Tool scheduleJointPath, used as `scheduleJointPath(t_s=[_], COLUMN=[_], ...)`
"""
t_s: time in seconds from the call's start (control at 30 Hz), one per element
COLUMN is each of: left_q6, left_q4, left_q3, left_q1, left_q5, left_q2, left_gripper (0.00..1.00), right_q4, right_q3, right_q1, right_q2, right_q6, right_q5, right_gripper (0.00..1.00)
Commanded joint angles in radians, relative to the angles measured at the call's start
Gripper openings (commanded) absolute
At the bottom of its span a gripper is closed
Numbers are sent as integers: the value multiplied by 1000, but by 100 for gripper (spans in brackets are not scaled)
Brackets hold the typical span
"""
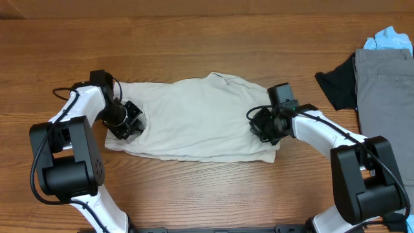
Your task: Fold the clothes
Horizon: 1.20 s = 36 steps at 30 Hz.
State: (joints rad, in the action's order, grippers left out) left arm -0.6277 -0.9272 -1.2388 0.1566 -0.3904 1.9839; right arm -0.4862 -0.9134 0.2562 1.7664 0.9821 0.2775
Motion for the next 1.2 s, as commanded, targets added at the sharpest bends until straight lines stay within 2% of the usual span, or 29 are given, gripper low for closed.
scheduleJointPath(t_s=[0.0, 0.13, 0.2, 0.33, 0.8, 0.93, 1.17], left_q6=[-72, -138, -135, -141, -161, -162, -161], left_q4=[23, 141, 216, 200, 116, 173, 225], left_q3=[89, 193, 247, 254, 268, 315, 333], left_q1=[-23, -23, -23, -23, -23, -35, -40], left_q5=[-5, 0, 15, 49, -77, -159, -95], left_q2=[47, 47, 47, 47, 47, 47, 47], left_gripper=[4, 4, 4, 4, 4, 5, 5], right_q4=[16, 14, -29, -54, -57, -44, -122], right_q3=[11, -31, -71, -97, -175, -192, -239], right_q1=[-66, -125, -146, -147, -147, -147, -147], right_q2=[31, 31, 31, 31, 31, 32, 32], right_q6=[-18, -73, -101, -119, -123, -122, -156], right_q5=[-154, -153, -163, -187, -172, -171, -172], right_gripper=[4, 4, 4, 5, 6, 6, 5])
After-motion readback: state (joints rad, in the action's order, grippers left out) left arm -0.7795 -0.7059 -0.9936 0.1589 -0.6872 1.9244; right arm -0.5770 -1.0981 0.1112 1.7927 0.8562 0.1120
